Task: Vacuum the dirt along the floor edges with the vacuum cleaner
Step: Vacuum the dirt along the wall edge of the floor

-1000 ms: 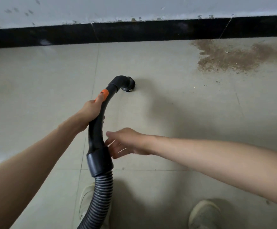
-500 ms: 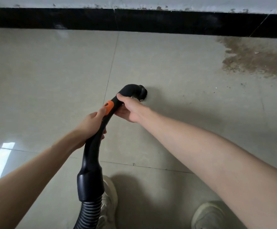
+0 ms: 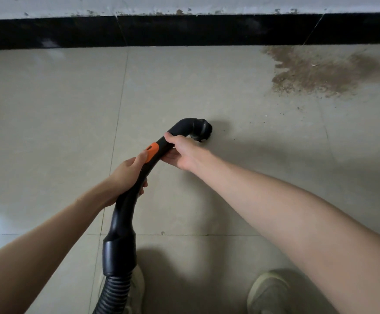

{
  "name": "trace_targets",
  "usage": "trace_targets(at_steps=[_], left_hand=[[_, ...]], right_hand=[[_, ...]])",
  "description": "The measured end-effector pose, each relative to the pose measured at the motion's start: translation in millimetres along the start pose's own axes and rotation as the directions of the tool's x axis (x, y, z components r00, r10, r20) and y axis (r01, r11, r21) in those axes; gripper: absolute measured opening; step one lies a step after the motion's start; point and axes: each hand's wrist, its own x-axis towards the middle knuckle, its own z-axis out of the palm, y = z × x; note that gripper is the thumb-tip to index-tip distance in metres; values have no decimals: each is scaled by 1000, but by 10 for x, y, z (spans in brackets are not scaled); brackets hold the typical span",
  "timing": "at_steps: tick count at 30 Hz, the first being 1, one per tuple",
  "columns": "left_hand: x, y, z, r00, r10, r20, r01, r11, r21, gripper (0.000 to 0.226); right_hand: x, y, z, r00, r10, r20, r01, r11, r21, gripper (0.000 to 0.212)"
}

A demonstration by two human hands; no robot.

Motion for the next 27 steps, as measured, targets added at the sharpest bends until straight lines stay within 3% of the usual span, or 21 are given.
trace_targets(at_steps=[13, 19, 27], left_hand=[[92, 294, 173, 996, 81, 24, -84, 985, 148, 48], [104, 425, 372, 980, 199, -2, -191, 945, 265, 49], [-4, 137, -44, 994, 109, 21, -111, 985, 134, 45]], right_hand=[[-23, -161, -348, 998, -38, 46, 32, 992, 125, 18], [-65, -251, -512, 994, -104, 30, 97, 979, 179, 19], [-66, 39, -151, 998, -25, 63, 15, 989, 147, 23]])
